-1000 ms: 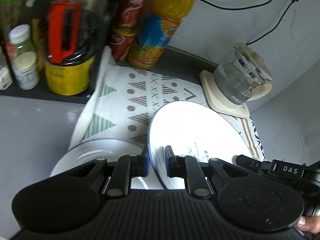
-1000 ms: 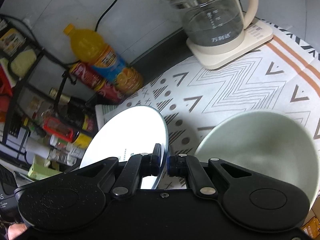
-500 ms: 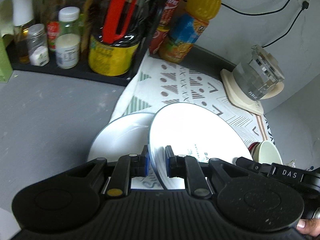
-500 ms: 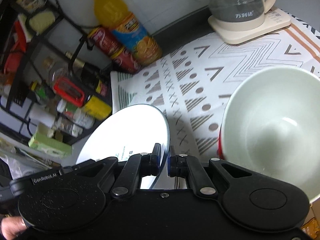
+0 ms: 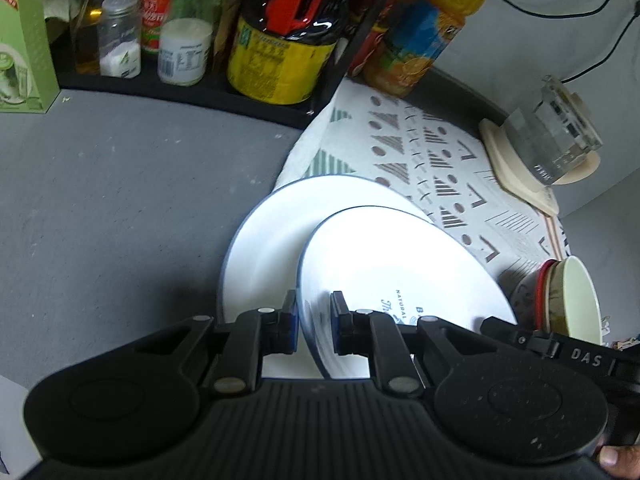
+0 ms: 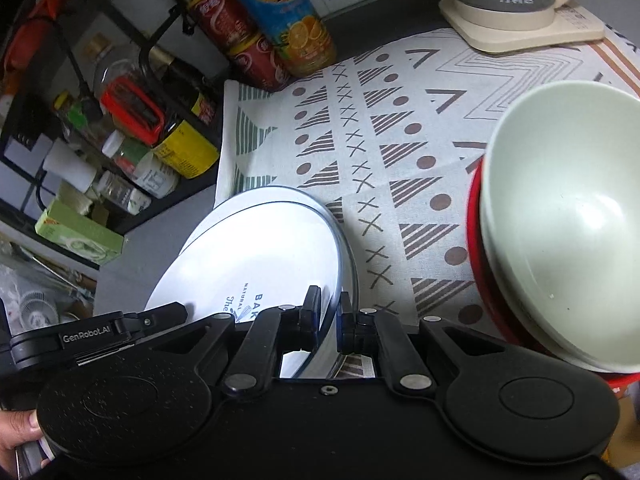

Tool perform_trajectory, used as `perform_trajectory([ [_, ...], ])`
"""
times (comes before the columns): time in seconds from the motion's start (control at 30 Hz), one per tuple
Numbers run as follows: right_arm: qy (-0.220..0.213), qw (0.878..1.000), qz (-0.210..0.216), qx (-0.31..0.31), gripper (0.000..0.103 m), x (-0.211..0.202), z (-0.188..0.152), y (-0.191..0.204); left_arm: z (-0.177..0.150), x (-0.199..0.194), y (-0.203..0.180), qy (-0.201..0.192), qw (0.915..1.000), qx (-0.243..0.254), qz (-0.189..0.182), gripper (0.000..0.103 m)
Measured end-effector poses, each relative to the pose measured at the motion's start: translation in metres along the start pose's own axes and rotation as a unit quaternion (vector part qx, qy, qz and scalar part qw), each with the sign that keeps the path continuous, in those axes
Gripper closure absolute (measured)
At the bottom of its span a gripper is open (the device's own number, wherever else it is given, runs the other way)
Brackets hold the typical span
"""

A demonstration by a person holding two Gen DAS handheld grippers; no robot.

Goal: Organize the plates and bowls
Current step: 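Lift the 'Bakery' plate with both grippers and carry it over the plate stack, then lower the 'Bakery' plate onto the plate stack and open both grippers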

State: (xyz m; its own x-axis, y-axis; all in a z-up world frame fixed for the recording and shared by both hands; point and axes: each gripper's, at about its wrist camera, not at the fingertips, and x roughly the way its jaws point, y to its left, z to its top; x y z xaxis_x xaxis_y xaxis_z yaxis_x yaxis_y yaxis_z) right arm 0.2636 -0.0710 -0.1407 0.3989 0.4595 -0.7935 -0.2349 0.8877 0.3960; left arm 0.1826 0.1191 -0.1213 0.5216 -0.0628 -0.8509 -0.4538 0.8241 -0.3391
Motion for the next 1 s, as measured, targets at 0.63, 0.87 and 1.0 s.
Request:
perform_trajectory([
  [0.63, 0.018, 0.990, -0.086, -0.110, 0.091, 0.020, -0.006, 0.033, -0.006, 0.026, 0.002, 0.013, 0.9993, 0.024, 0.025, 0.086],
  [0.87, 0.045, 0.985, -0.115, -0.124, 0.086, 0.035, -0.010, 0.035, -0.006, 0.036, -0.003, 0.026, 0.9982, 0.029, 0.047, 0.085],
  [1.0, 0.051, 0.982, -0.121, -0.132, 0.084, 0.039, -0.012, 0.040, -0.005, 0.036, -0.003, 0.018, 0.9975, 0.043, 0.052, 0.085],
])
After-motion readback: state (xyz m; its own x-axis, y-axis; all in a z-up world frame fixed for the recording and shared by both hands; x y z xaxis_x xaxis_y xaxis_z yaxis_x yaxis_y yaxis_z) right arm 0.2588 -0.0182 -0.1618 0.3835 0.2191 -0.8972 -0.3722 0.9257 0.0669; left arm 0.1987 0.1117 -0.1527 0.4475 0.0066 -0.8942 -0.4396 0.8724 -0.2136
